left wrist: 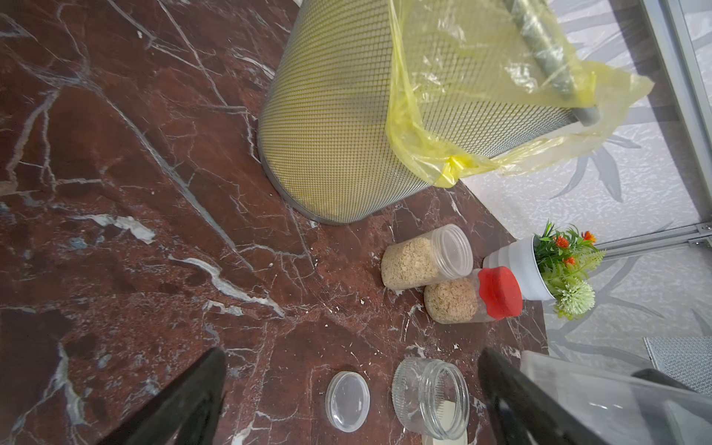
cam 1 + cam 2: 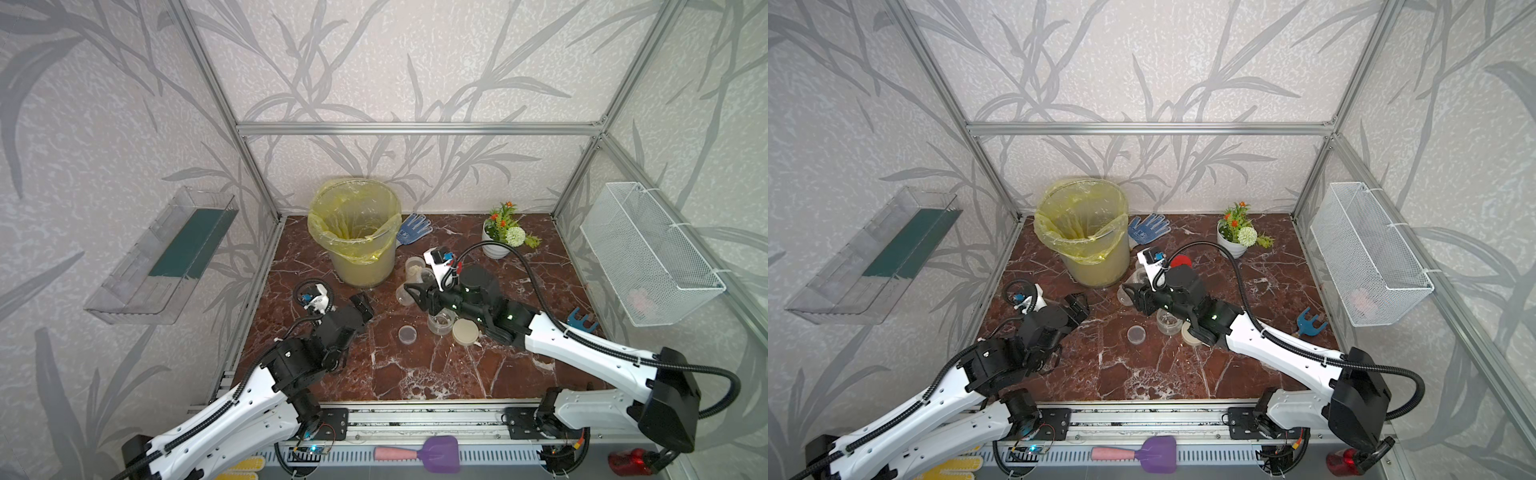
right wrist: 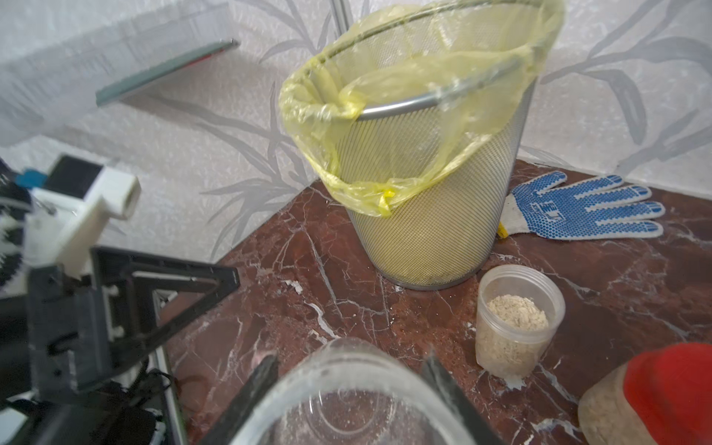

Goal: Empty expired oatmeal from jars
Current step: Place the jar at the center of the board.

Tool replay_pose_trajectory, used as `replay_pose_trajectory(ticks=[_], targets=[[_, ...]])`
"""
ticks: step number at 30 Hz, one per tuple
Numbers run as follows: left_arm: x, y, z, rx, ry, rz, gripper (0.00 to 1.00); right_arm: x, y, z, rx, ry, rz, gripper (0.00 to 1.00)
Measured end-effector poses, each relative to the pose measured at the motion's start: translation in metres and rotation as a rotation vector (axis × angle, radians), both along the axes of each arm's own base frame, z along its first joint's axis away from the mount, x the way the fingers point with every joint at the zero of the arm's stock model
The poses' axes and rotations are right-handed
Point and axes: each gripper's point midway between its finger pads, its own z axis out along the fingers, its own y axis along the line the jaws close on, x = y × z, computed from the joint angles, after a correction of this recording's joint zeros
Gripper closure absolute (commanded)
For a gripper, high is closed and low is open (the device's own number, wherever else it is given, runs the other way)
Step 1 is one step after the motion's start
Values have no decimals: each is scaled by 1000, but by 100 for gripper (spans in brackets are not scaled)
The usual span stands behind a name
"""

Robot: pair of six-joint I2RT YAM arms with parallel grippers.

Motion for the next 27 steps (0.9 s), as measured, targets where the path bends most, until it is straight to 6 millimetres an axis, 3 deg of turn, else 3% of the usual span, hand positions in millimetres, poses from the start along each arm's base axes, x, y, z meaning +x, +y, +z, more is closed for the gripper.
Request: replay_pose_trajectory(ticks=[5,15,27], targets=[[-5,10,-1,72,1,-9,1,3,17,-36,-90,-57,42,76],[-9,16,-31,205,71,-37,1,8,44,-97,-237,-54,84,77],[-11,22,-26,247,41,-54,1,24,62,-116,-335,-17,55,75]])
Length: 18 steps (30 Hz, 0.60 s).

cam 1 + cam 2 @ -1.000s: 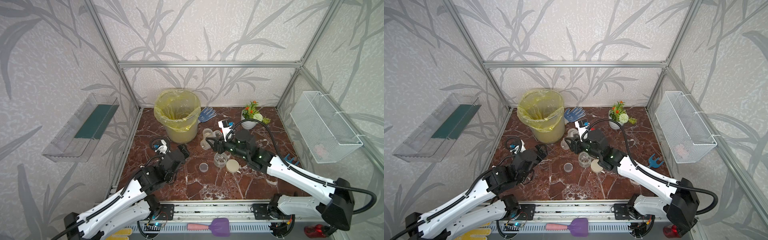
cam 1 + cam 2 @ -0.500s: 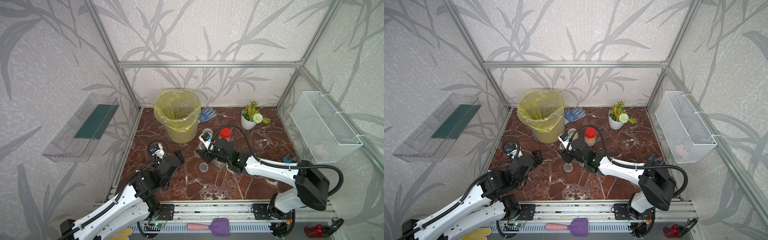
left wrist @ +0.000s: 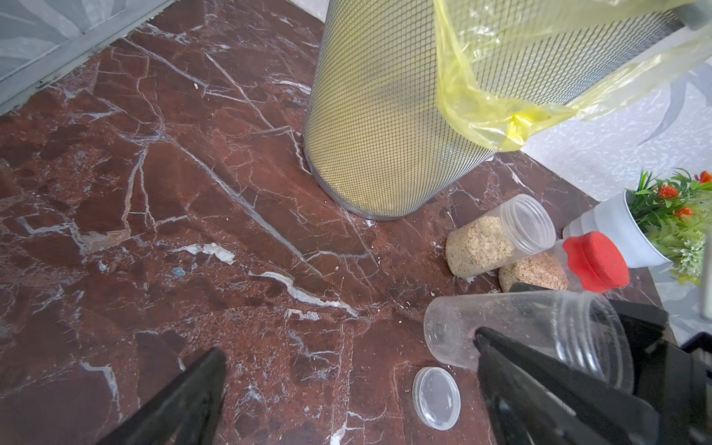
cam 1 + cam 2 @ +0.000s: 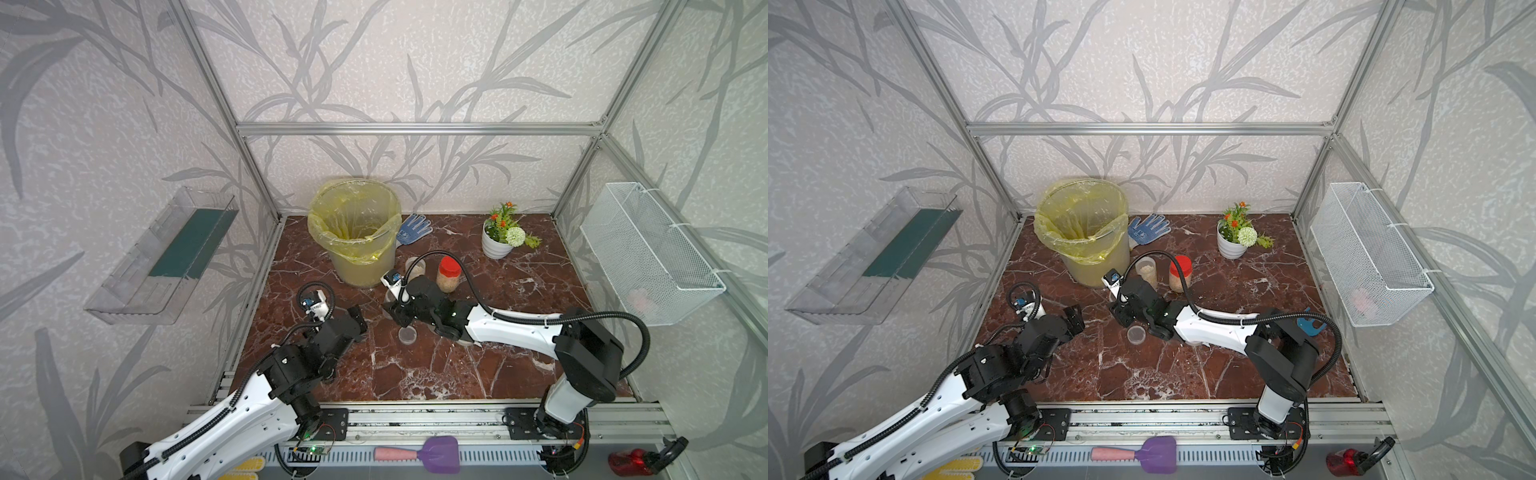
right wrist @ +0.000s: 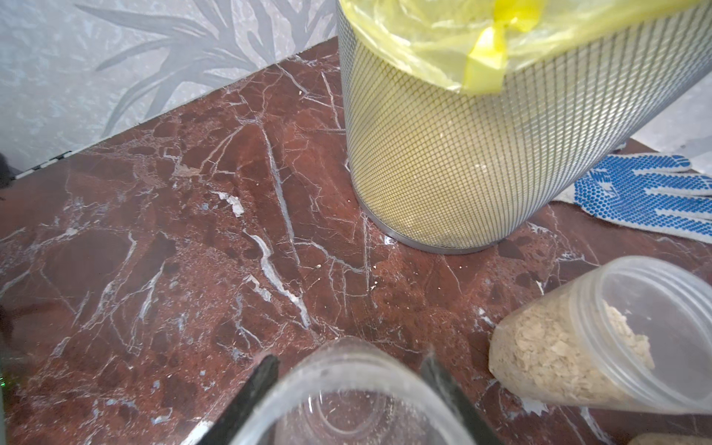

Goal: Empty expired oatmeal from jars
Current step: Place the jar at the center of the board.

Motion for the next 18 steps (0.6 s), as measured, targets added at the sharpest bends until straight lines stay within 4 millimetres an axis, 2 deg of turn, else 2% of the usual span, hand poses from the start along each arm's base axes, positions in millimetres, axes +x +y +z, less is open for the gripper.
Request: replay_pose_trajectory(ticks=[9,14,18], targets=[[0,4,-10,69,8,-15,1,-1,-3,-56,-130,54,-14,75],[1,5,-10,94,1,-10,1,2,1,-63,-145,61,-17,72],[3,8,-10,121,5,4,1,2,2,-65,-150,67,-17,58]])
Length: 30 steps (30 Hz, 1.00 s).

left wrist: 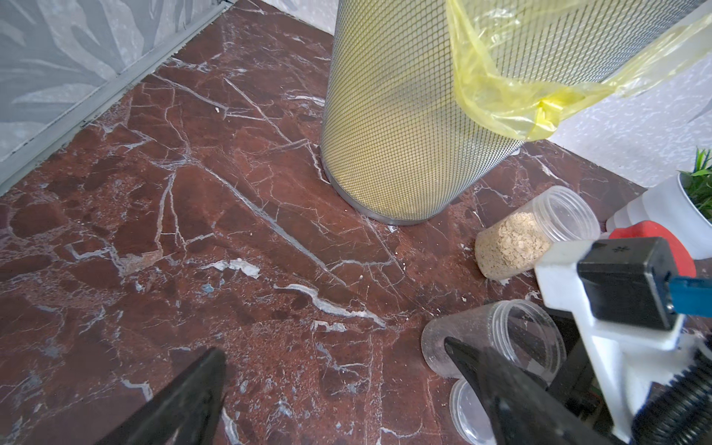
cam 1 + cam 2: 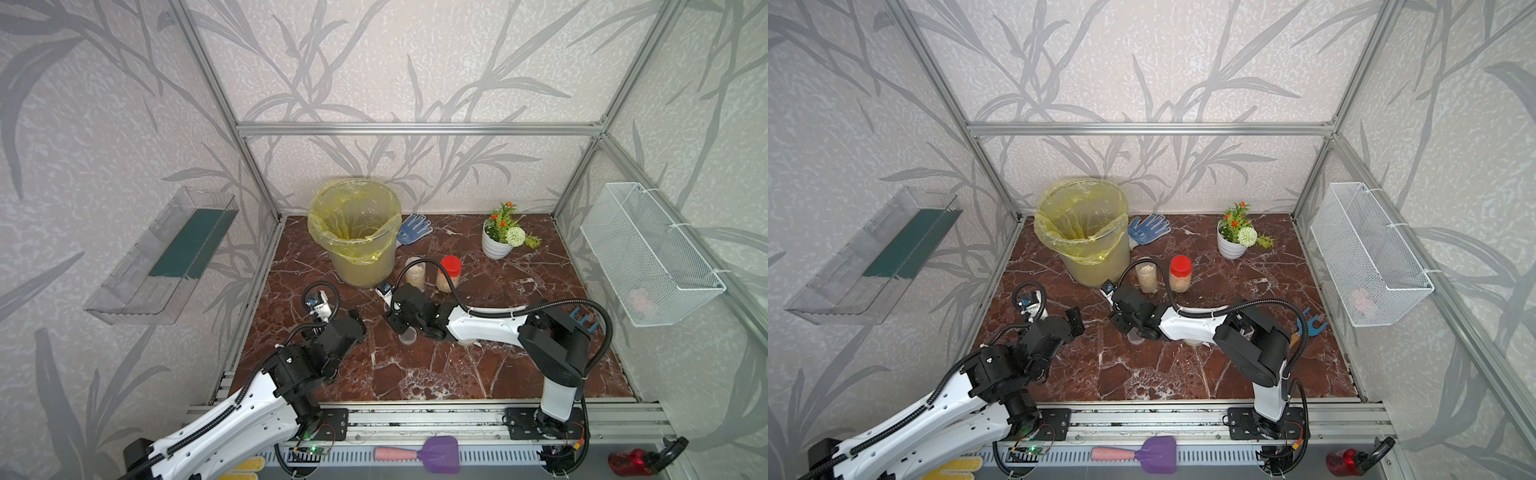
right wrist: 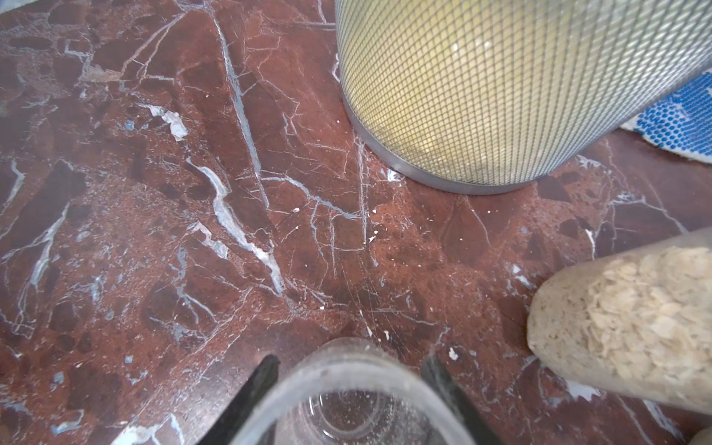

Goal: Empty expired oatmeal from jars
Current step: Place the jar at the center of the board.

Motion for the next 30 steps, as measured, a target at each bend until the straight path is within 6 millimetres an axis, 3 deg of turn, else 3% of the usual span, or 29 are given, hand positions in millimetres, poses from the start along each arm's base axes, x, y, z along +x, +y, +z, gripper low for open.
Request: replay_pose_trajectory(ticks=[7,20,24,30], targets=[[4,-2,9,7,-6,3,1,-2,-2,-3,-6,20,-11,37],[2,-2,17,-16,-34,-11,1,-3,-7,-5,-20,35,-32,14],[1,1,21,-8,-48,-15,1,-1,-11,6,-19,16,-47,13],[1,1,22,24,-50,-34,1,4,-12,42,23,-39,-53,13]])
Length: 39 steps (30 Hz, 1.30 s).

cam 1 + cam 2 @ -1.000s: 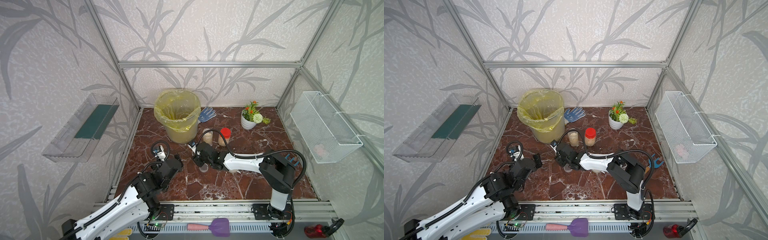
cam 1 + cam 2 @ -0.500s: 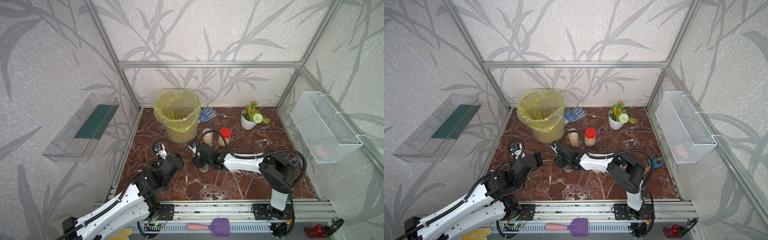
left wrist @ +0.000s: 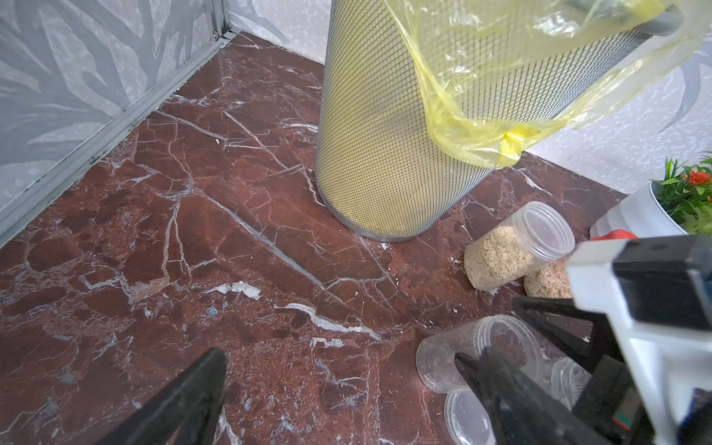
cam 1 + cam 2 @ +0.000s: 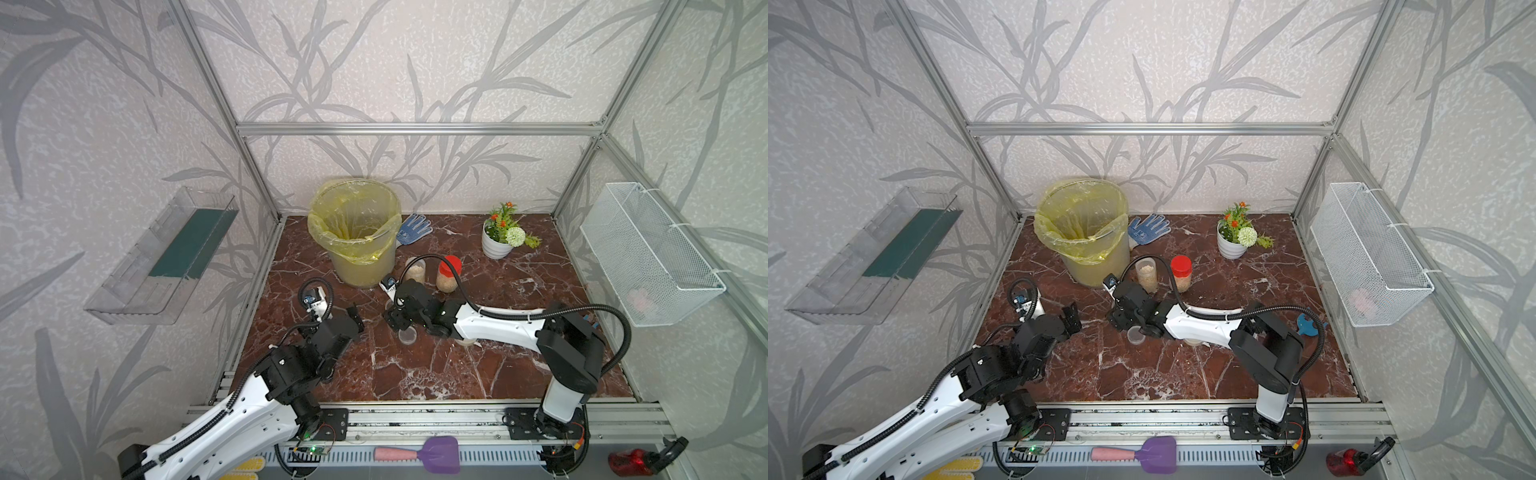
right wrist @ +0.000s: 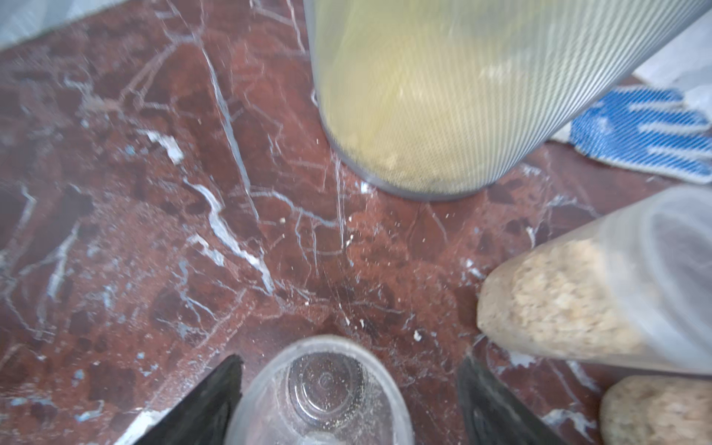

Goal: Empty expired oatmeal from jars
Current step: Place the jar at the center of the board, then pick up the jar from the center of the board.

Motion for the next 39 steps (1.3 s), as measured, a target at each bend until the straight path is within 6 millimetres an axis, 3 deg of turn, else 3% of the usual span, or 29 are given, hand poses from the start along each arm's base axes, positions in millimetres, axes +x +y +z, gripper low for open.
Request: replay_pose_trajectory(ticks=[10,14,21,26,32,39], targets=[[2,-2,15,87,-34,-67,1,19,-17,77,106,-75,-79,15],[3,-3,23,98,-64,-93,1,38,-35,87,113,-65,-149,16],[5,-8,35,89,-115,-122,1,70,-59,80,82,-31,-233,16],[8,-12,36,100,-123,-141,1,94,-48,61,46,4,-241,16],[11,-19,35,111,-118,-166,1,101,-44,22,-35,65,-245,16],[12,-21,37,119,-128,-177,1,113,-44,18,-66,51,-278,16]])
